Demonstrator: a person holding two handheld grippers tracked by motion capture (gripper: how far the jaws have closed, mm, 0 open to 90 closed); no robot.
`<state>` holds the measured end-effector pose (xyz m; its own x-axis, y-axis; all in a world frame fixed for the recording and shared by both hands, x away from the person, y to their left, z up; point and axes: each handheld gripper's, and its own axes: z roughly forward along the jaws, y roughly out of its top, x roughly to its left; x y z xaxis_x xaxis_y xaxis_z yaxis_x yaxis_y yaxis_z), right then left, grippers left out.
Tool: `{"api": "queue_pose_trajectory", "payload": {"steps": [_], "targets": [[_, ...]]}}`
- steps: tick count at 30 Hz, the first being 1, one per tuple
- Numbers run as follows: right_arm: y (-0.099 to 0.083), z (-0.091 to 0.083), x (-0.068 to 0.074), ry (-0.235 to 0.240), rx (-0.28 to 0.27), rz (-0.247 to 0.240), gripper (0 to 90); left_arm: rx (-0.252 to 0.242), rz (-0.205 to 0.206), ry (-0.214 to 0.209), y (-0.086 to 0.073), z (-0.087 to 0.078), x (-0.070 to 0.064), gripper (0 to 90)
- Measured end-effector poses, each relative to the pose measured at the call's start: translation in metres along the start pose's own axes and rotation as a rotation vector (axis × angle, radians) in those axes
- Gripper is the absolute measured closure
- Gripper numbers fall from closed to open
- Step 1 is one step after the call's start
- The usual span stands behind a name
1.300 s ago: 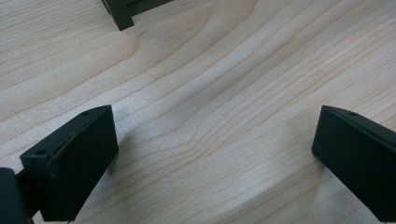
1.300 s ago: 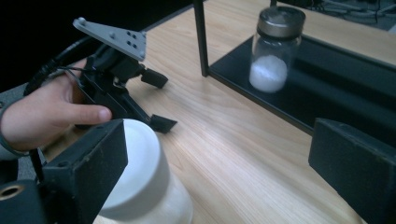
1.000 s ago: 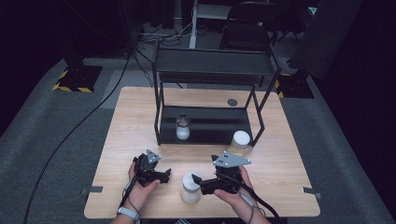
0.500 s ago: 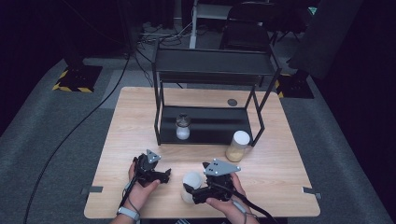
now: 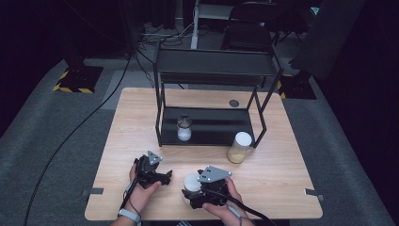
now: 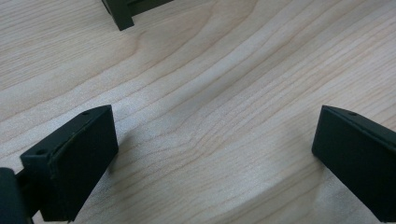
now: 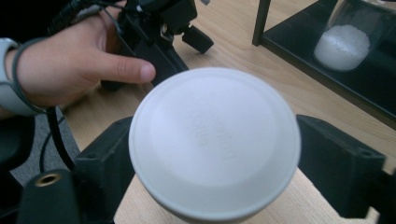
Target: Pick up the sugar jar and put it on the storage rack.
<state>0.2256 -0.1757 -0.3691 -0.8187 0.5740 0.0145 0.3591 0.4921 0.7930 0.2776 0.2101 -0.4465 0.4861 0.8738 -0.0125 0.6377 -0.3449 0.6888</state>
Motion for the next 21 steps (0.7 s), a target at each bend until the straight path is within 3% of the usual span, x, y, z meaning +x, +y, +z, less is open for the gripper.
{"api": "queue_pose_trajectory", "payload": {"steps": [4, 7, 15, 21], "targets": [[0.0031, 0.0043, 0.0019, -0.006, 0.037, -0.037, 26.9, 0.0, 0.001, 0.0, 0.0, 0.0, 0.0001, 0.3], [0.0012, 0.0048, 0.0012, 0.005, 0.027, -0.048, 33.4, -0.001, -0.002, 0.0, -0.0001, 0.0, -0.0001, 0.4], [0.0021, 0.0044, 0.0019, 0.005, 0.027, -0.058, 33.8, -0.001, -0.001, -0.001, -0.0001, 0.0001, 0.0002, 0.4], [0.0084, 0.0033, -0.0053, 0.021, 0.038, -0.056, 33.9, -0.001, -0.003, 0.0, -0.0002, 0.0, 0.0, 0.4]]}}
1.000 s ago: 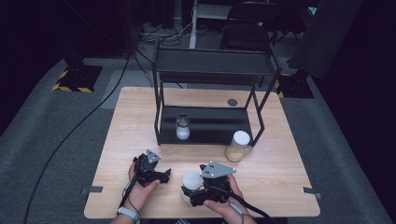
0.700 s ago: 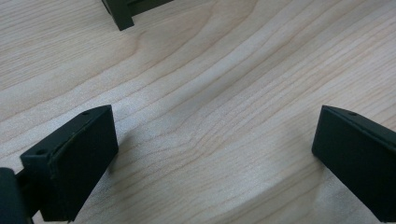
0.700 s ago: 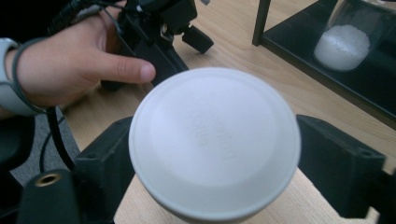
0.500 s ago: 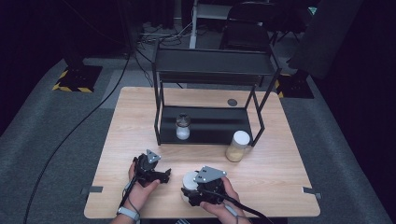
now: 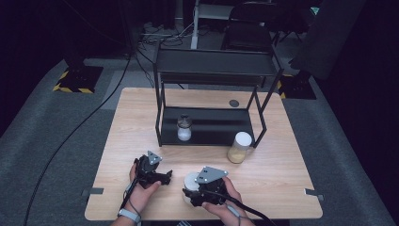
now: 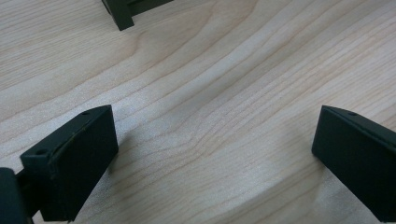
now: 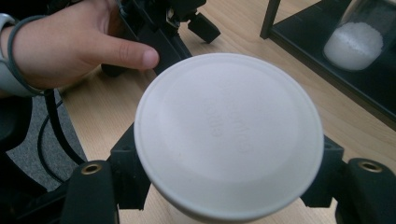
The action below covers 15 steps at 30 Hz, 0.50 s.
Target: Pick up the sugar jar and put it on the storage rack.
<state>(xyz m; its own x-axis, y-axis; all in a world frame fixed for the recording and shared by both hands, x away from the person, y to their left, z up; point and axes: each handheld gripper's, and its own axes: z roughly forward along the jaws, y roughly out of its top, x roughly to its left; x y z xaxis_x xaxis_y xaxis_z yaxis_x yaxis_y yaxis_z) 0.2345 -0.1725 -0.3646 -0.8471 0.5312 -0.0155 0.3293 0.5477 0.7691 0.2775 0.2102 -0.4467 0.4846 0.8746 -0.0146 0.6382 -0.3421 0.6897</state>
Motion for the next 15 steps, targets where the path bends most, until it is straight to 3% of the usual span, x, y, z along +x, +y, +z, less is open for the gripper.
{"api": "queue_pose_trajectory", "payload": {"steps": [15], "targets": [[0.026, -0.02, -0.018, -0.041, -0.046, -0.003, 33.9, 0.0, 0.001, 0.0, 0.0, 0.0, 0.0, 0.4]]}}
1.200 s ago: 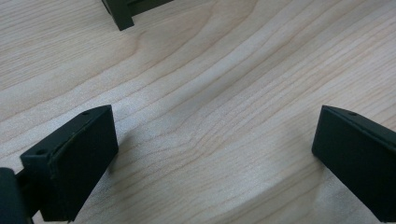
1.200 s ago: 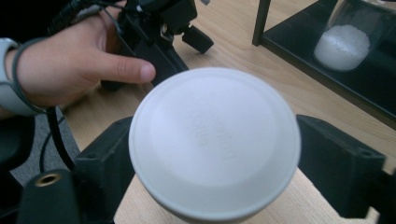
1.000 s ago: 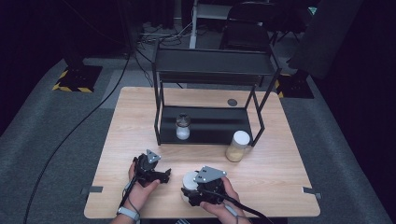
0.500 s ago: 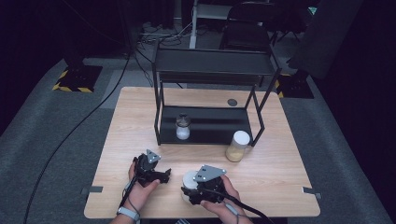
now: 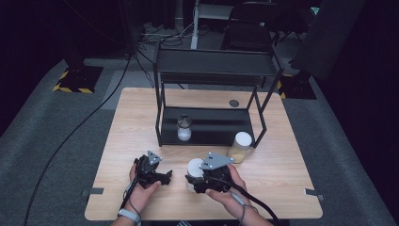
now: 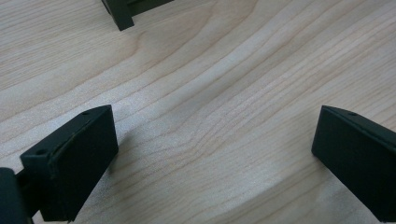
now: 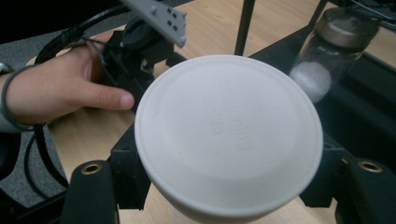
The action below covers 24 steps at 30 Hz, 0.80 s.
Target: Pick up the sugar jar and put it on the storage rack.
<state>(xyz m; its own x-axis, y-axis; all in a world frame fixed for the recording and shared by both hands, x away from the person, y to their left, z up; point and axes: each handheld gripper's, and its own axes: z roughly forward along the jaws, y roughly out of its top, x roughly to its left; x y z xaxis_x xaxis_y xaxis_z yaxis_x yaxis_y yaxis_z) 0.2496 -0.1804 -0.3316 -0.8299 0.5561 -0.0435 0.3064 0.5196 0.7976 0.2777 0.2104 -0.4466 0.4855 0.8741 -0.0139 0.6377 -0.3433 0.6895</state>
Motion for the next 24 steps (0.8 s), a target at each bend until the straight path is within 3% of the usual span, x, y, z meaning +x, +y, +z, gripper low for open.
{"api": "queue_pose_trajectory", "payload": {"steps": [13, 24], "targets": [[0.017, -0.008, -0.023, -0.062, -0.032, 0.019, 33.9, -0.002, -0.002, 0.0, 0.0, 0.0, 0.0, 0.4], [0.03, -0.002, -0.045, -0.085, -0.029, 0.053, 33.9, -0.003, -0.003, -0.001, 0.0, 0.0, 0.001, 0.6]]}}
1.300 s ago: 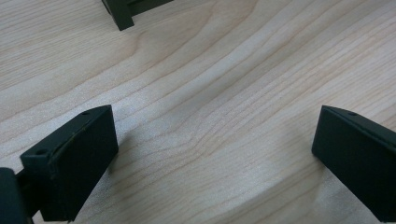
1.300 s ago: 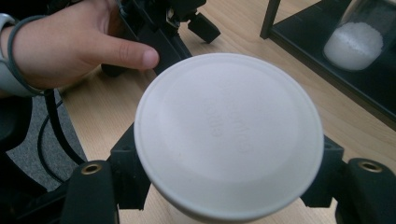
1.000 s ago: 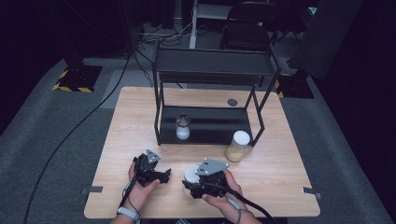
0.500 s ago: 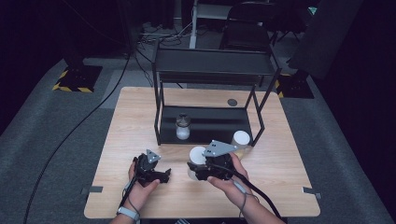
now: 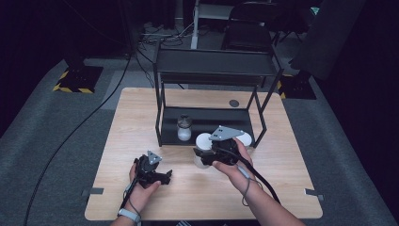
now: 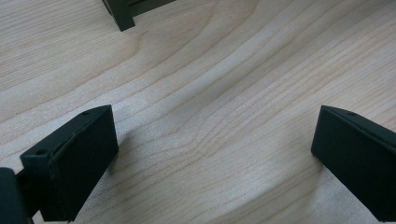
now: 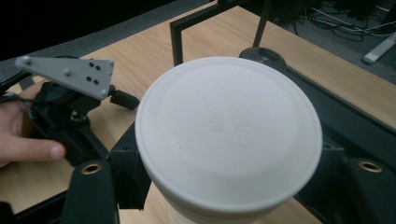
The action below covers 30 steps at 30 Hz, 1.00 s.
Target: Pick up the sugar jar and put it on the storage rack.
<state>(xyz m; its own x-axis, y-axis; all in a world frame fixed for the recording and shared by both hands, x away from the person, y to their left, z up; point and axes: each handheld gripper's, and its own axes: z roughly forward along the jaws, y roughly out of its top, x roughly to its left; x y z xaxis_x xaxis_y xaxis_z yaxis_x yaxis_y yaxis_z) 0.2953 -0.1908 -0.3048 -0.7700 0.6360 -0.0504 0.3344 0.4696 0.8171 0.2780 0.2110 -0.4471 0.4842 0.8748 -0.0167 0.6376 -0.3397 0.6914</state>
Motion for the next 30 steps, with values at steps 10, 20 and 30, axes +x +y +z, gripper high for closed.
{"api": "queue_pose_trajectory", "payload": {"steps": [10, 20, 30], "targets": [[0.015, 0.016, -0.019, -0.033, 0.01, 0.024, 33.9, 0.002, 0.004, -0.002, 0.0, 0.0, 0.001, 0.6], [0.022, 0.033, -0.036, -0.068, 0.025, 0.075, 33.9, 0.001, 0.004, -0.002, 0.0, 0.0, 0.001, 0.6], [0.026, 0.06, -0.049, -0.116, 0.051, 0.143, 33.9, 0.001, 0.004, -0.003, 0.0, 0.0, 0.001, 0.6]]}}
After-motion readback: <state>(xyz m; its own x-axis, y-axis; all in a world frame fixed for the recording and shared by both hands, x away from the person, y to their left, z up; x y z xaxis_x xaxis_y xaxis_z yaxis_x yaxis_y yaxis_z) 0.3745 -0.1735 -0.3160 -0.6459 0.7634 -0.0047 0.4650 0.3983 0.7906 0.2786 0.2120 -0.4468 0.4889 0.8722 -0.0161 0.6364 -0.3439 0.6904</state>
